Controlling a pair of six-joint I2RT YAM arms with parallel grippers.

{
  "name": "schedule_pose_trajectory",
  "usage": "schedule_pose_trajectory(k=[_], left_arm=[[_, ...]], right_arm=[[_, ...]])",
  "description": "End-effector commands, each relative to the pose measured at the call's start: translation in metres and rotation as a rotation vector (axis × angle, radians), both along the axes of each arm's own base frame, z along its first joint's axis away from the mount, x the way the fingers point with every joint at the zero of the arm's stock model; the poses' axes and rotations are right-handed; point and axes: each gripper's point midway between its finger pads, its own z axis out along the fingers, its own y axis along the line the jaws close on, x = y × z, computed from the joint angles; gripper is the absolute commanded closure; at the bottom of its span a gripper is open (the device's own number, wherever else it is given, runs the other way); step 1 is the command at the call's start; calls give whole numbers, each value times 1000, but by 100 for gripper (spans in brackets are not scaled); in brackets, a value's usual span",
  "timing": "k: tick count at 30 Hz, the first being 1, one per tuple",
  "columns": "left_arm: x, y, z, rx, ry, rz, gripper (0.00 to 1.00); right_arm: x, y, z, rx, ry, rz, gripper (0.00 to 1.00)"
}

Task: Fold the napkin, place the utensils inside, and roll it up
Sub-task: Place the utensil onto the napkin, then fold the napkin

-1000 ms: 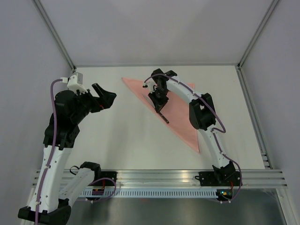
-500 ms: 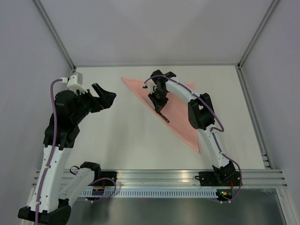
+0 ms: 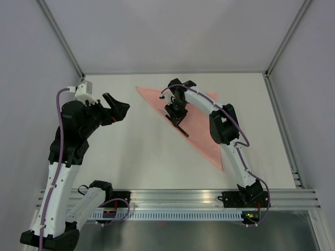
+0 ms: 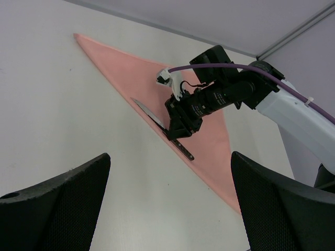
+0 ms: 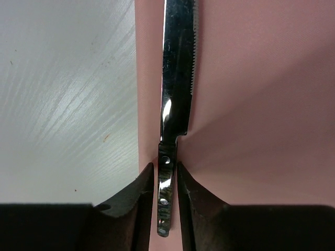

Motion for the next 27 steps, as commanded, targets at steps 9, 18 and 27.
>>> schedule_pose_trajectory(k=[9, 18, 27], left_arm=[[3, -3, 8, 18, -27, -30, 1], [11, -41, 20, -5, -114, -188, 3], [-16, -154, -37, 178, -211, -425, 4]], right_arm=[[1, -6, 48, -11, -65, -59, 60], [19, -35, 148, 177, -259, -135, 47], [2, -196, 167, 252, -279, -446, 47]])
